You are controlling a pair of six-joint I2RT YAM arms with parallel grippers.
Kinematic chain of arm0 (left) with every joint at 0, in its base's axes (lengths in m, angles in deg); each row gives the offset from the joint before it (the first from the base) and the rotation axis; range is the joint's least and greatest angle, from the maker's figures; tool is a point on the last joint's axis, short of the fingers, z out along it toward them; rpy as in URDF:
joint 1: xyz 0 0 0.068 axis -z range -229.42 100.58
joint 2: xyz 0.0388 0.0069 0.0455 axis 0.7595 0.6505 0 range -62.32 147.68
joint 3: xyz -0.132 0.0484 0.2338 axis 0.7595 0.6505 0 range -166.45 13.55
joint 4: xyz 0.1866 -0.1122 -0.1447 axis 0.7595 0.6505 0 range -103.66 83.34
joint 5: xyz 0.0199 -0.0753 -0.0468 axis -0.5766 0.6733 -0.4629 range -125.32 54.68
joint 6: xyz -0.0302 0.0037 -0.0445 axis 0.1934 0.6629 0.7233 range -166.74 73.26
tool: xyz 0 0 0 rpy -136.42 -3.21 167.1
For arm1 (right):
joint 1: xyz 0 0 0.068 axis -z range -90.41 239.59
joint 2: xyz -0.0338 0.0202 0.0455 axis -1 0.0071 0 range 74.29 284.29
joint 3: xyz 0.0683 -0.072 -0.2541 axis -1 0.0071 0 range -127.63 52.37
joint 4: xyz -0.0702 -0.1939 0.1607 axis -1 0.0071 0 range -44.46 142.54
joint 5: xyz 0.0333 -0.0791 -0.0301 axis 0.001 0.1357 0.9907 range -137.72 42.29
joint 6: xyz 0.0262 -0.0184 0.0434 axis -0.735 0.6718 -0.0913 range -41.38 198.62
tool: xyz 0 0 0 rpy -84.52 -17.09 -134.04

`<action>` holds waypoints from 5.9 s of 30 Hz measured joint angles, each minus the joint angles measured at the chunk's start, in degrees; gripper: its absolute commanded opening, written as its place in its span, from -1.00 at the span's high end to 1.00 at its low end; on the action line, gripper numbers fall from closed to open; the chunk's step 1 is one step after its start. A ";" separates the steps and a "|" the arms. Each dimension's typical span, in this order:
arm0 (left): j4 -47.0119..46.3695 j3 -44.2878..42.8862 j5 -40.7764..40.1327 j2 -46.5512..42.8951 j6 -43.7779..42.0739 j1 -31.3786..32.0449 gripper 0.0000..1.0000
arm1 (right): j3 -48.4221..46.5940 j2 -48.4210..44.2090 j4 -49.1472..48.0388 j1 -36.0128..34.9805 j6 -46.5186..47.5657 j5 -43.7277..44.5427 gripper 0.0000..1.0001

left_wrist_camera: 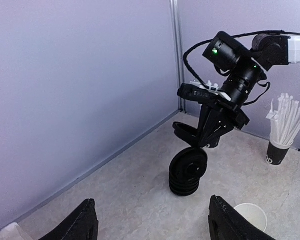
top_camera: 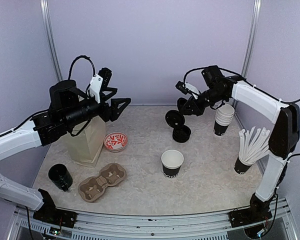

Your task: Pack the takeout coffee

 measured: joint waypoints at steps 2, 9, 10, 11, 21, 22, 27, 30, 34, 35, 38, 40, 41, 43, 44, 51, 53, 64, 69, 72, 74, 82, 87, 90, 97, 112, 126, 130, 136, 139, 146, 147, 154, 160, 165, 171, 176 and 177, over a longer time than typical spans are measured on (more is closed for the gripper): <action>-2.45 -0.07 0.02 -1.51 -0.37 1.79 -0.48 | 0.02 -2.75 -1.01 0.00 -0.39 -2.64 0.97; -5.25 -0.72 -3.28 -0.33 -0.85 4.85 -0.46 | 3.61 -4.46 -6.32 0.00 -0.22 -2.21 0.95; -5.31 -0.63 -3.56 0.13 -0.81 5.46 -0.45 | 4.39 -3.87 -6.71 0.00 0.07 -1.75 0.94; -5.33 -0.52 -3.76 0.42 -0.72 5.92 -0.44 | 4.94 -3.50 -6.80 0.00 0.39 -1.62 0.94; -5.31 -0.46 -6.47 3.30 -3.17 11.69 -0.56 | 10.93 -6.40 -6.91 0.00 3.82 -18.16 0.92; -5.55 -0.46 -6.32 3.30 -3.41 11.93 -0.60 | 10.93 -7.37 -6.93 0.00 3.89 -21.59 0.92; -10.40 -0.02 -4.15 3.56 -4.55 12.48 -0.74 | 10.95 -11.72 -8.44 0.00 2.71 -39.08 0.92; -14.97 1.77 -1.01 4.07 -5.11 12.74 -0.72 | 10.99 -12.15 -9.57 0.00 0.98 -47.78 0.92; -20.04 3.06 2.75 6.78 -5.55 13.29 -0.72 | 12.48 -12.15 -10.95 0.00 -1.38 -55.19 0.92; -21.40 3.10 3.28 7.82 -5.62 13.49 -0.71 | 12.85 -12.15 -11.30 0.00 -2.01 -56.15 0.92; -25.64 3.10 3.65 11.08 -5.60 13.90 -0.66 | 13.70 -12.15 -12.02 -0.42 -3.39 -58.03 0.91; -28.39 3.10 3.41 13.11 -5.53 14.05 -0.60 | 14.01 -12.15 -12.44 -0.68 -3.89 -58.71 0.91; -29.55 3.08 3.26 14.12 -5.44 14.08 -0.58 | 14.14 -12.15 -12.68 -0.90 -4.11 -58.99 0.90; -31.52 2.95 3.10 16.09 -5.35 14.10 -0.58 | 14.23 -12.15 -12.79 -1.51 -4.46 -59.34 0.90; -32.20 2.75 3.13 17.09 -5.33 14.10 -0.59 | 14.23 -12.15 -12.81 -1.84 -4.66 -59.49 0.89; -36.24 0.81 3.52 22.25 -4.68 14.27 -0.63 | 14.23 -12.15 -13.18 -2.91 -5.42 -60.00 0.87; -37.09 0.09 3.87 23.26 -4.50 14.40 -0.60 | 14.23 -12.15 -13.18 -2.91 -5.49 -60.02 0.86; -39.30 -1.79 6.12 25.94 -3.13 14.56 -0.60 | 14.43 -12.55 -13.84 -2.40 -6.19 -60.98 0.83; -40.41 -2.95 6.95 27.34 -2.34 14.78 -0.60 | 14.64 -12.61 -14.47 -2.89 -6.75 -60.98 0.83; -40.59 -3.02 7.28 27.45 -2.16 14.78 -0.55 | 14.93 -12.61 -14.67 -2.97 -6.99 -60.98 0.82; -40.61 -3.02 7.28 27.45 -2.08 14.75 -0.51 | 15.10 -12.61 -15.08 -2.97 -7.17 -60.98 0.80; -39.95 -3.50 5.51 28.04 -0.76 14.78 -0.37 | 15.50 -12.70 -16.63 -2.91 -9.07 -61.00 0.21; -32.24 -6.16 2.86 27.65 -0.59 14.67 -0.36 | 15.41 -14.36 -12.96 0.35 -5.51 -56.57 -0.07; -24.28 -7.39 2.73 25.77 -0.55 15.15 -0.35 | 15.41 -15.93 -12.24 4.72 -3.91 -51.52 -0.12; 0.81 -15.65 2.71 21.29 0.22 15.63 -0.33 | 22.51 -19.58 -11.21 6.64 4.37 -35.54 -0.10; 38.42 -19.43 0.61 18.40 1.97 15.34 -0.29 | 33.24 -11.34 -5.22 -8.39 22.99 -2.93 -0.33; 47.25 -19.45 -0.17 13.55 1.95 13.79 -0.29 | 34.25 -8.76 -9.62 -11.06 24.13 -0.55 -0.23; 50.86 -20.41 0.17 13.57 1.75 13.77 -0.29 | 34.32 -7.17 -10.62 -14.23 23.67 -2.58 -0.19; 53.66 -22.67 1.40 13.77 1.70 13.79 -0.28 | 34.32 -4.26 -10.82 -18.67 23.47 -6.91 -0.19; 54.51 -23.04 2.29 14.62 1.70 13.99 -0.29 | 34.21 -4.26 -10.21 -18.78 23.47 -9.20 -0.20; 56.50 -24.20 4.37 19.12 1.68 15.06 -0.29 | 34.16 -6.43 -9.14 -14.25 23.37 -11.52 -0.27; 56.72 -24.79 4.74 20.00 1.66 15.15 -0.29 | 34.14 -7.04 -9.18 -12.83 23.26 -11.98 -0.27; 57.86 -30.18 5.53 25.88 1.68 15.82 -0.29 | 34.14 -9.42 -9.73 -7.48 21.09 -12.92 -0.28; 58.95 -33.94 5.75 31.56 1.73 16.74 -0.29 | 34.14 -10.84 -9.66 -5.18 20.37 -15.76 -0.28; 60.43 -35.39 5.57 34.80 1.84 16.81 -0.29 | 34.14 -11.80 -9.66 -4.37 20.39 -16.59 -0.28; 61.35 -36.33 5.62 36.85 2.01 16.83 -0.29 | 34.16 -11.89 -9.66 -4.37 20.52 -16.85 -0.27; 61.53 -37.13 5.97 37.55 2.19 16.87 -0.29 | 34.16 -11.89 -9.57 -4.37 20.81 -17.05 -0.28; 61.51 -37.33 6.05 37.73 2.19 16.87 -0.29 | 34.16 -11.89 -9.55 -4.37 20.87 -17.07 -0.27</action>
